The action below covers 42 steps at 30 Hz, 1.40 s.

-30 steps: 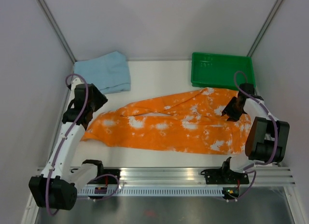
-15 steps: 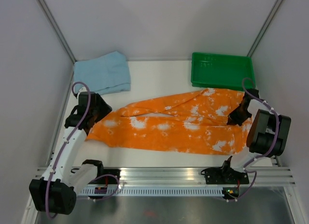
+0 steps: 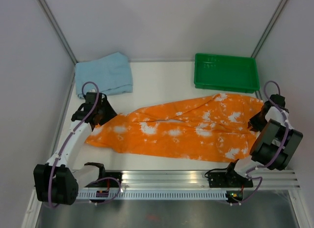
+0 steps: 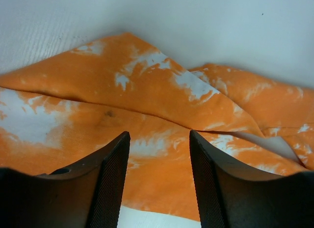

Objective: Fold and stack the trousers
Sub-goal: Flatten the trousers out

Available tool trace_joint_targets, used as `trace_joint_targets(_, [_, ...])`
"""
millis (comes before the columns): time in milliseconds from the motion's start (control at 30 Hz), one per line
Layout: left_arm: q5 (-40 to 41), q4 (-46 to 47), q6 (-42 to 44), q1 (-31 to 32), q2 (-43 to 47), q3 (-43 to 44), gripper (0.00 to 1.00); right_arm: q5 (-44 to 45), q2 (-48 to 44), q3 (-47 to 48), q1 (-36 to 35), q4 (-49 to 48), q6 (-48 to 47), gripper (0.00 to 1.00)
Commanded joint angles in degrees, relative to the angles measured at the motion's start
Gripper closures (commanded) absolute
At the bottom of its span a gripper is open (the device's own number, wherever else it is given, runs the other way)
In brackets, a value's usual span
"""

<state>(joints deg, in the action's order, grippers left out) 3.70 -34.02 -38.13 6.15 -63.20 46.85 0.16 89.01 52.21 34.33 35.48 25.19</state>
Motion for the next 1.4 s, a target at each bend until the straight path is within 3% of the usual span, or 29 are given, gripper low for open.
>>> trace_joint_targets(0, [-3.18,1.16,4.99,0.26,-1.48,0.35,0.43,-1.04,-6.39,5.26,-5.92,-1.56,-4.45,0.73])
trace_joint_targets(167, [-0.36,-2.98,3.42,0.26,-4.91,0.17,0.46,-4.82,-8.24,13.79,-16.97,-1.82,-1.99,0.62])
trace_joint_targets(300, [-8.08,5.60,1.75,0.53,-2.72,-2.28,0.37,-6.21,-6.67,18.36,-27.10,-2.87,0.38,0.59])
trace_joint_targets(400, [-6.79,5.55,-0.89,1.23,-5.17,-1.15,0.37,-10.26,-4.47,20.47,-36.40,-5.42,0.83,0.52])
trace_joint_targets(433, [-5.65,4.50,-2.63,1.23,-7.44,-0.71,0.38,-11.49,-3.85,20.92,-41.92,-7.86,-1.18,0.45])
trace_joint_targets(500, [-0.12,-1.36,-6.06,1.14,-9.30,-0.36,0.42,-14.83,-1.40,22.58,-48.09,-10.34,-4.95,0.34])
trace_joint_targets(533, [1.81,-4.10,-10.43,1.06,-10.18,-0.36,0.43,-16.06,-0.43,23.37,-53.95,-12.18,-9.15,0.24])
trace_joint_targets(633, [6.31,-10.36,-16.35,0.62,-8.36,-1.50,0.52,-20.99,5.28,27.76,-62.94,-15.43,-14.53,0.17])
trace_joint_targets(700, [5.88,-9.58,-17.67,0.44,-6.16,-3.77,0.56,-21.26,11.23,32.75,-66.48,-16.32,-16.22,0.14])
trace_joint_targets(767, [1.95,-2.57,-18.03,0.09,-2.99,-6.49,0.58,-22.05,15.73,36.63,-71.05,-16.24,-19.47,0.13])
trace_joint_targets(833, [0.17,1.74,-20.30,-0.09,-2.72,-9.93,0.76,-22.22,21.97,41.47,-75.34,-16.06,-21.31,0.13])
trace_joint_targets(900, [0.25,0.54,-21.89,-0.18,-4.47,-11.42,0.98,-20.91,27.43,44.98,-77.64,-15.89,-23.77,0.13])
trace_joint_targets(1033, [2.53,-4.03,-22.95,-0.61,-3.78,-13.71,0.98,-18.27,32.80,48.34,-81.52,-15.09,-26.33,0.13])
trace_joint_targets(1200, [6.92,-8.77,-25.32,-0.88,5.08,-15.47,0.98,-15.90,33.51,47.38,-81.70,-15.89,-27.03,0.13])
trace_joint_targets(1367, [8.60,-11.68,-25.68,-1.49,8.53,-16.61,0.98,-16.69,35.17,47.11,-81.96,-15.79,-26.86,0.13])
